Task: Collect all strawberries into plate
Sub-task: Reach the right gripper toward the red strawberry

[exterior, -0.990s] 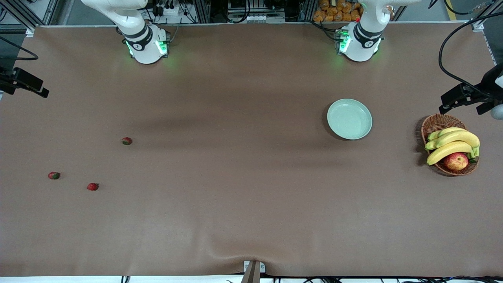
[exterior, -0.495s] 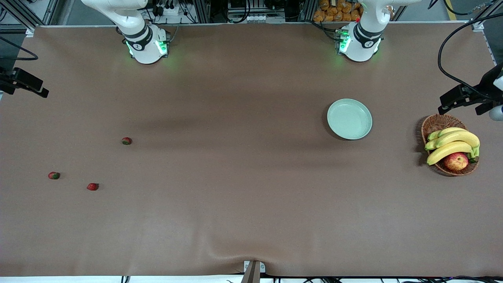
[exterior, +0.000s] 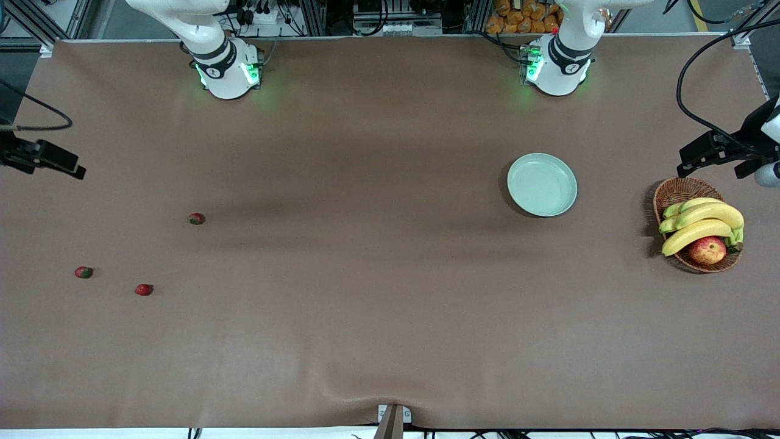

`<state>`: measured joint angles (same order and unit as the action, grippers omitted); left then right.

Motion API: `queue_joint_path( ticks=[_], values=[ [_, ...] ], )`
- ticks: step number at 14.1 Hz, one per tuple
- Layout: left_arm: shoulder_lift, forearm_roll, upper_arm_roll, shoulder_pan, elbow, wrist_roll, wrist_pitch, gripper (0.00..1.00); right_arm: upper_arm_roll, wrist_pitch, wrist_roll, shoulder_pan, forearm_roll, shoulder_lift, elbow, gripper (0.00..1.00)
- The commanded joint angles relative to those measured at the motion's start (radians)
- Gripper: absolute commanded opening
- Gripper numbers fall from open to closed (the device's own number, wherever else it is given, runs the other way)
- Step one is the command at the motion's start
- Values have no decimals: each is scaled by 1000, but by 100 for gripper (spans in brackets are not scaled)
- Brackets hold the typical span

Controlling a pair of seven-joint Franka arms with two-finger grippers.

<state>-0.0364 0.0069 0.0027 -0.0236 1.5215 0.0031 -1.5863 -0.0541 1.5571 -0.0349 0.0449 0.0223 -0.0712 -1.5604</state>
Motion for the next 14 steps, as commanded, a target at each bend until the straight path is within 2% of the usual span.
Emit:
queue_joint_path(
  ticks=[1,6,9,10,12,14],
  values=[
    [1,-8,-3,5,0,1,6,100,4,70,-14,3,-4,-111,19,100],
    [-10,-11,-3,4,-1,3,5,100,0,275,-2,10,-16,-306,28,100],
    [-22,-33,-3,2,-1,-2,2,100,-1,403,1,64,-15,-390,30,100],
    [-22,-33,-3,5,-3,-2,2,100,-3,422,9,64,-28,-418,31,100],
    [-25,-34,-3,10,-3,5,2,100,-1,428,65,61,-112,-465,40,100],
    [-31,-34,-3,2,-9,5,-3,100,0,466,107,69,-116,-499,42,100]
  ],
)
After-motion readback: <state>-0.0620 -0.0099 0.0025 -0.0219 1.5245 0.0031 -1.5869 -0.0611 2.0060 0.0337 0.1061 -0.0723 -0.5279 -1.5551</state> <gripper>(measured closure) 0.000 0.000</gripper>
